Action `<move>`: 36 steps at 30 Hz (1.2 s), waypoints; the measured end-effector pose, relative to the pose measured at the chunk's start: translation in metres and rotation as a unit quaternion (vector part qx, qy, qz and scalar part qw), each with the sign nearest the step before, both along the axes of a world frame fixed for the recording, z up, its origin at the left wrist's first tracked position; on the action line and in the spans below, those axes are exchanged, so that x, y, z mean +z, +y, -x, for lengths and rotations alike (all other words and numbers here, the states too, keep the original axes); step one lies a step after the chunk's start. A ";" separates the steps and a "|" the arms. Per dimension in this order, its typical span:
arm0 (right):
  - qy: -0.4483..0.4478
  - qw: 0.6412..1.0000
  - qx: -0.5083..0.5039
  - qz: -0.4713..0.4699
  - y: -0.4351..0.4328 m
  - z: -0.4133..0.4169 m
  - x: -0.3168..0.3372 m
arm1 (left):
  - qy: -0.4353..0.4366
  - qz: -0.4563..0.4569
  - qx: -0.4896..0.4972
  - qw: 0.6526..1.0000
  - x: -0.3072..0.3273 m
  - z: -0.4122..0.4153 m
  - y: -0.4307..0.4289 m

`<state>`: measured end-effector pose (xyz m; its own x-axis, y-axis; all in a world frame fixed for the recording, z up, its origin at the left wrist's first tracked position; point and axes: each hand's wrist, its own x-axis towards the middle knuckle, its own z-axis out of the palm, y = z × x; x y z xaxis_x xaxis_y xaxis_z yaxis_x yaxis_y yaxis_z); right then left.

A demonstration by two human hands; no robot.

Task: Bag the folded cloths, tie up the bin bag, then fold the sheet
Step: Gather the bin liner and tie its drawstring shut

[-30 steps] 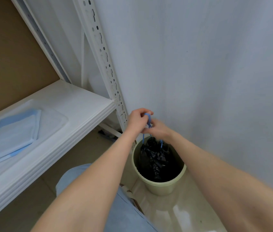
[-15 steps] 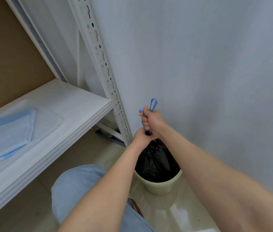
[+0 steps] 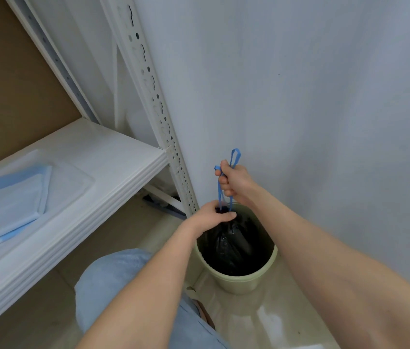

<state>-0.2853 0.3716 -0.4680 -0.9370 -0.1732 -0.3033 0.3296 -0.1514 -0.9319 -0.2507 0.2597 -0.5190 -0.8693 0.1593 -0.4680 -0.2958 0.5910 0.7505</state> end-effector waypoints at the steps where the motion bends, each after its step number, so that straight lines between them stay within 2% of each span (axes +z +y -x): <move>1: -0.007 1.000 0.019 -0.011 0.002 -0.001 -0.002 | 0.023 -0.019 0.026 0.999 0.006 0.002 -0.003; 4: -0.024 0.997 0.062 -0.040 0.005 -0.009 -0.008 | 0.114 -0.112 0.159 0.974 0.033 0.009 -0.008; 6: -0.026 0.995 0.083 -0.042 0.003 -0.014 -0.011 | 0.122 -0.161 0.164 0.966 0.046 0.012 -0.010; 9: -0.030 0.995 0.088 -0.037 -0.001 -0.018 -0.012 | 0.150 -0.127 0.142 0.970 0.053 0.008 -0.010; 16: -0.055 0.995 0.065 -0.049 -0.002 -0.020 -0.010 | 0.230 -0.050 0.201 0.951 0.050 -0.002 -0.010; 19: -0.041 0.995 0.053 -0.072 0.001 -0.016 -0.010 | 0.213 -0.049 0.173 0.960 0.049 -0.005 -0.015; 22: 0.005 0.982 0.114 -0.151 0.006 -0.014 -0.009 | 0.190 -0.068 0.159 0.967 0.053 -0.004 -0.013; 25: 0.070 0.947 0.197 -0.245 0.007 -0.014 -0.008 | 0.135 -0.085 0.138 0.977 0.051 0.000 -0.006; 27: 0.110 0.919 0.216 -0.312 0.008 -0.011 -0.008 | 0.094 -0.100 0.124 0.983 0.047 0.001 -0.002; 30: 0.159 0.889 0.161 -0.398 0.011 -0.006 -0.017 | 0.051 -0.087 0.123 0.987 0.041 0.001 0.001; 32: 0.199 0.870 0.114 -0.436 0.011 -0.005 -0.026 | 0.057 -0.067 0.112 0.990 0.038 -0.001 0.003; 34: 0.214 0.868 0.074 -0.443 0.008 -0.006 -0.032 | 0.073 -0.070 0.080 0.992 0.034 -0.003 0.005; 36: 0.208 0.882 0.043 -0.421 0.004 -0.011 -0.034 | 0.078 -0.093 0.049 0.991 0.031 -0.002 0.004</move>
<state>-0.2746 0.3758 -0.5020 -0.9921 -0.1253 0.0081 -0.0896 0.6615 -0.7445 -0.2485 0.2632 -0.4877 -0.9446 0.1409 -0.2964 -0.2164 0.4113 0.8854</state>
